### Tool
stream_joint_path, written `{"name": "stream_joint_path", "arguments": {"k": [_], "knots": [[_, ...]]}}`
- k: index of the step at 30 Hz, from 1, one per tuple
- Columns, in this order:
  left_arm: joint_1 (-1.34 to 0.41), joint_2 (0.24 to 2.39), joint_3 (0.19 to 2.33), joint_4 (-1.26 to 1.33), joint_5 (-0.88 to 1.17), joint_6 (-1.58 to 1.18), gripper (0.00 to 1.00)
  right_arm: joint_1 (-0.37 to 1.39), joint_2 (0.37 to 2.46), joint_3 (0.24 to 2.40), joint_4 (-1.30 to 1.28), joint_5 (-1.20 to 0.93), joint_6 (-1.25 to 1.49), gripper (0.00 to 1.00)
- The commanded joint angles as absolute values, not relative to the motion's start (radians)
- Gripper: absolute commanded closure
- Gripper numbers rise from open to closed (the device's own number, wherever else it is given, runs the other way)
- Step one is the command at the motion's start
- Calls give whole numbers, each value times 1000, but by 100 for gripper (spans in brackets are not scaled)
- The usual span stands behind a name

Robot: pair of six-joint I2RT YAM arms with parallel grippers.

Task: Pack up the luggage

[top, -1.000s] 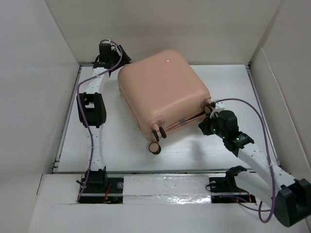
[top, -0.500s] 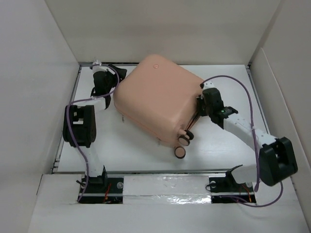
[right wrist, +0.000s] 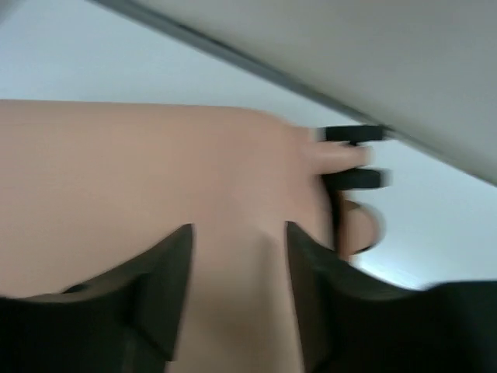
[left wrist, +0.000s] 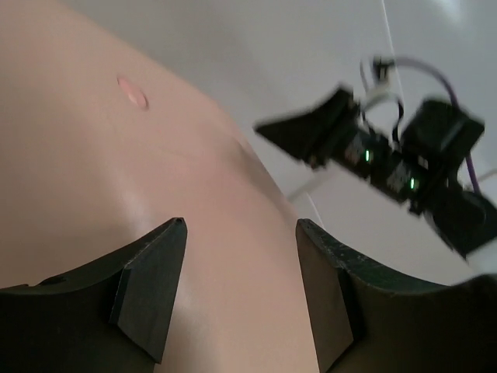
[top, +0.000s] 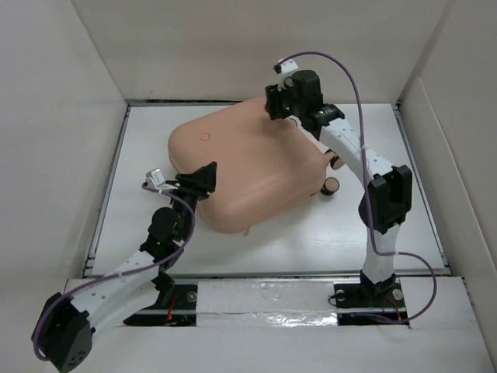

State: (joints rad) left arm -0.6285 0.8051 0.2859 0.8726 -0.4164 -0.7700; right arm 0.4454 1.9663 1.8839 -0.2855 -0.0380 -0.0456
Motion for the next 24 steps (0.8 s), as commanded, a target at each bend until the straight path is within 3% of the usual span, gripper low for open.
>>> {"name": "stream_joint_path", "arguments": {"k": [1, 2, 4, 7, 10, 11, 12, 14, 15, 18, 21, 24], "knots": [[-761, 743, 198, 405, -455, -868, 44, 577, 1999, 2036, -334, -321, 41, 37], [-773, 668, 202, 334, -477, -868, 43, 563, 2029, 2095, -359, -334, 40, 26], [-782, 605, 216, 270, -546, -868, 43, 563, 2054, 2271, -509, -327, 13, 22], [-772, 517, 271, 221, -617, -833, 39, 563, 1918, 2182, -482, -264, -35, 20], [-761, 512, 356, 238, -603, -779, 35, 574, 1590, 1713, -185, -187, 39, 43], [-752, 528, 408, 218, -603, -775, 35, 574, 1507, 1484, -132, -167, 55, 69], [-752, 532, 432, 206, -606, -759, 39, 574, 1429, 1382, -58, -122, 70, 83], [-752, 537, 471, 157, -630, -756, 44, 584, 1217, 1191, -12, -103, 106, 99], [-743, 529, 475, 131, -653, -778, 64, 595, 1154, 1022, 36, -88, 112, 100], [-742, 491, 439, 80, -599, -845, 80, 655, 948, 747, 96, -106, 161, 100], [-733, 472, 376, 63, -557, -885, 84, 741, 792, 573, 190, -115, 193, 100], [-720, 556, 371, 161, -479, -847, 79, 767, 729, 408, 297, -92, 244, 100]]}}
